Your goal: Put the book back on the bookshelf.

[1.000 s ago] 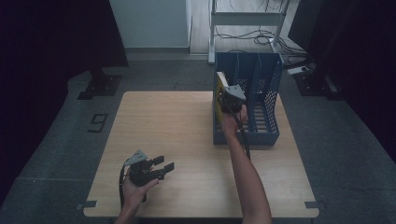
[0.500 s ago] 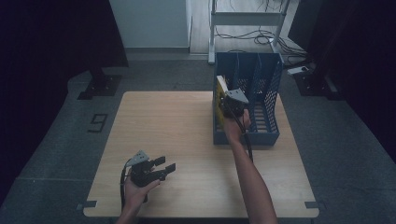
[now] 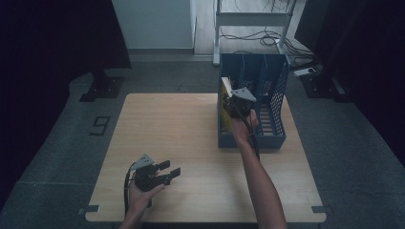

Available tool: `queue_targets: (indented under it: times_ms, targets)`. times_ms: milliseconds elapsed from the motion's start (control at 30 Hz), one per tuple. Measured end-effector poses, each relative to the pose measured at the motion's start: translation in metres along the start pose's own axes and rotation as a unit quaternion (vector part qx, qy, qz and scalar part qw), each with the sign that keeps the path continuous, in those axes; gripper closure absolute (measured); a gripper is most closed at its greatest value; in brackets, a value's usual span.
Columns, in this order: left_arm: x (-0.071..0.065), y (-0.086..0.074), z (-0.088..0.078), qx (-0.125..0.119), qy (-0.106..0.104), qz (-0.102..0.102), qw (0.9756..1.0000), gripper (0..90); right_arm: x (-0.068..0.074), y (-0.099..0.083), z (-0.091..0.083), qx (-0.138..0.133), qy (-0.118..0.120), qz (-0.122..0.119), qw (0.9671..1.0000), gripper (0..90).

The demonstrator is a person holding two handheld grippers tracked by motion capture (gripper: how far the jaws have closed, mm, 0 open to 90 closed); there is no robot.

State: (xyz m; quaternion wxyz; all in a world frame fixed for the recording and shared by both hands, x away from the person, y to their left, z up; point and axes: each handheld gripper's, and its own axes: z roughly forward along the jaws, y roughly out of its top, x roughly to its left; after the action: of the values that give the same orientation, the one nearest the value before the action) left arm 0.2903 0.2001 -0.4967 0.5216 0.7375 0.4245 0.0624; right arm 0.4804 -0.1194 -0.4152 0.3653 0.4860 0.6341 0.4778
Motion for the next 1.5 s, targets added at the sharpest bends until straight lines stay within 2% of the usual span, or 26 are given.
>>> queue_targets:
  times_ms: [100, 233, 300, 367, 667, 833, 1133, 1500]
  targets:
    - [0.001, 0.000, 0.000, 0.002, 0.000, -0.002, 1.0000, 34.9, 0.002, 0.003, 0.002, 0.005, 0.001, 0.001, 1.0000, 65.8]
    - [0.002, 0.000, 0.000, 0.004, 0.000, -0.003, 1.0000, 34.8, 0.004, 0.005, 0.003, 0.011, -0.006, 0.000, 0.9999, 70.8]
    - [0.002, -0.001, 0.001, 0.005, 0.000, -0.002, 1.0000, 34.8, 0.004, 0.005, 0.002, 0.014, -0.019, -0.003, 0.9997, 73.7]
    - [0.002, -0.001, 0.001, 0.005, 0.001, -0.003, 1.0000, 34.8, 0.002, 0.005, 0.002, 0.014, -0.027, -0.003, 0.9995, 74.1]
    - [0.004, -0.001, 0.000, 0.004, 0.002, -0.005, 1.0000, 34.8, 0.001, 0.008, 0.003, 0.011, -0.027, 0.008, 0.9995, 74.4]
    - [0.007, -0.001, 0.000, 0.004, 0.000, -0.010, 0.9999, 34.8, 0.003, 0.013, 0.005, 0.002, -0.036, 0.004, 0.9993, 74.5]
    - [0.012, -0.001, -0.004, -0.005, 0.001, -0.021, 0.9998, 34.8, 0.003, 0.019, 0.017, -0.005, -0.046, 0.001, 0.9989, 74.4]
    - [0.015, -0.002, -0.004, -0.003, -0.002, -0.027, 0.9996, 34.8, 0.003, 0.024, 0.034, -0.012, -0.058, 0.003, 0.9982, 74.4]
